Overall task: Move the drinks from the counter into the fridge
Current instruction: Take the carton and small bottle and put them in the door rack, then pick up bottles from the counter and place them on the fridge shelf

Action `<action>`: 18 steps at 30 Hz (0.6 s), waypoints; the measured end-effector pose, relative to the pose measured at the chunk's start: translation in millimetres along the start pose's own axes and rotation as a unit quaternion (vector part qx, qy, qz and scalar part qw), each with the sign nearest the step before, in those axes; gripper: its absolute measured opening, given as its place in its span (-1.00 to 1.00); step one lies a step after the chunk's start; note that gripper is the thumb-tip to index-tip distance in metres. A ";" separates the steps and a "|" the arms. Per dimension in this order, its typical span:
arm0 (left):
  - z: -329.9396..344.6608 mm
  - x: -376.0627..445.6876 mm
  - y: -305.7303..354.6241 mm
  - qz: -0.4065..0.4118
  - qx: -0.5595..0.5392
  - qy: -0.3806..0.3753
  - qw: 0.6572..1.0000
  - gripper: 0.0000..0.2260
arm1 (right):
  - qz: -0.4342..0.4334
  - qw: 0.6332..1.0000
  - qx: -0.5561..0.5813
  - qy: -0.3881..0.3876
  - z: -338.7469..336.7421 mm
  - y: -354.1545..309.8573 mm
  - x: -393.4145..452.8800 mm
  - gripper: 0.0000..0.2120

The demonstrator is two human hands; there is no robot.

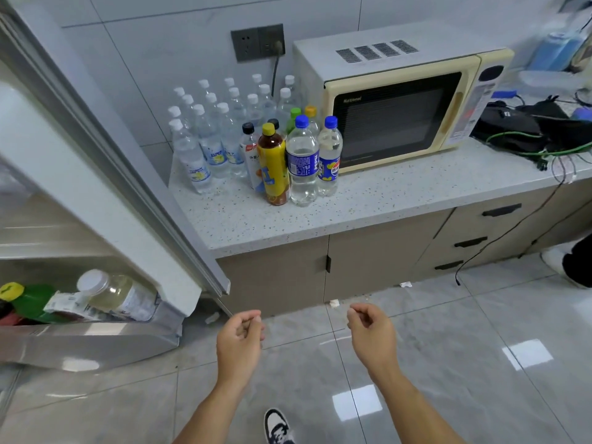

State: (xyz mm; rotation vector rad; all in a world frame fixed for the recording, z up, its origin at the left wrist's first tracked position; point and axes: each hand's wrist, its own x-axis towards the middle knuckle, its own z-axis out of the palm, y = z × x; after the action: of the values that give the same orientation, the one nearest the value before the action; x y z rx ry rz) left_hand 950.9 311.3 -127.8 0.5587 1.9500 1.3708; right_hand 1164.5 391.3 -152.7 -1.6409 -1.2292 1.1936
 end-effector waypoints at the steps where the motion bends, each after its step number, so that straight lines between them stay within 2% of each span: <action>1: 1.2 3.9 2.1 -0.002 0.001 0.001 1.000 -0.89 | 0.013 1.000 0.008 -0.001 1.7 -0.8 5.5 -0.90; 8: 21.7 63.8 35.4 -0.012 -0.019 0.009 1.000 -0.88 | 0.032 0.999 0.027 -0.034 25.6 -28.9 64.6 -0.92; 12: 47.6 117.0 72.5 -0.011 -0.035 -0.004 0.999 -0.88 | 0.001 0.998 0.017 -0.061 40.6 -69.8 115.4 -0.93; 18: 83.6 179.0 122.2 -0.015 -0.095 -0.010 0.995 -0.84 | -0.059 0.996 -0.021 -0.058 62.9 -130.1 183.4 -0.84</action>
State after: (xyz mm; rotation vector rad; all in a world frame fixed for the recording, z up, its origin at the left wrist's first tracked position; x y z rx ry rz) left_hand 886.8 529.9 -82.2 0.4497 1.7814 1.5064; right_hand 1088.6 603.9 -93.2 -1.5251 -1.4125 1.2107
